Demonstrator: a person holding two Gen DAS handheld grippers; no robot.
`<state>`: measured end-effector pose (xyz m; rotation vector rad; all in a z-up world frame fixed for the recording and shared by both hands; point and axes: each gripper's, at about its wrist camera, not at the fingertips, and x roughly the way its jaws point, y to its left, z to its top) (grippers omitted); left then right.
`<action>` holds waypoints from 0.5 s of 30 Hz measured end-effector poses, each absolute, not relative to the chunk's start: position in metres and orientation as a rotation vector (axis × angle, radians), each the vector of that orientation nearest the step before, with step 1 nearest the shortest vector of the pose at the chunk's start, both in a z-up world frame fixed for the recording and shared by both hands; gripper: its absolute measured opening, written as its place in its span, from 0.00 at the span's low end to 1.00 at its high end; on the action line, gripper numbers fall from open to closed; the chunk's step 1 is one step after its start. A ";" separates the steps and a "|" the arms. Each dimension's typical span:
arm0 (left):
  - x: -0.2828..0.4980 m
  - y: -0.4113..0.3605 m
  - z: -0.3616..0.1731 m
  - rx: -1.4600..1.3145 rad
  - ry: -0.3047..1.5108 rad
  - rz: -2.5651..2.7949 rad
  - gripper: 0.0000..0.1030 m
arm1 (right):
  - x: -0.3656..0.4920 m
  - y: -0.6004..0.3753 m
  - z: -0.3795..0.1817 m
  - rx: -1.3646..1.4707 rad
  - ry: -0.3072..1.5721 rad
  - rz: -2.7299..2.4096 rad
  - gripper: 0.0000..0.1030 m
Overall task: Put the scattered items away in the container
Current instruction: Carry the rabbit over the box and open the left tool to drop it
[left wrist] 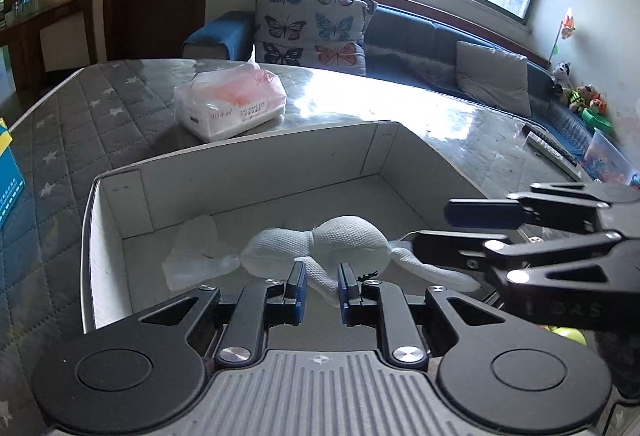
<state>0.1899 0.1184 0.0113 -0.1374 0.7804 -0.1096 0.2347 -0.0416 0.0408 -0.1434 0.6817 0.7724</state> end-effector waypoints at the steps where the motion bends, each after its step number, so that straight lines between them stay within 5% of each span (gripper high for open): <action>1: 0.192 0.118 0.013 -0.145 0.782 -0.105 0.18 | 0.231 -0.043 0.042 -0.142 0.677 0.770 0.41; 15: 0.147 0.100 0.034 -0.155 0.725 -0.125 0.20 | 0.159 -0.079 0.054 -0.169 0.607 0.757 0.62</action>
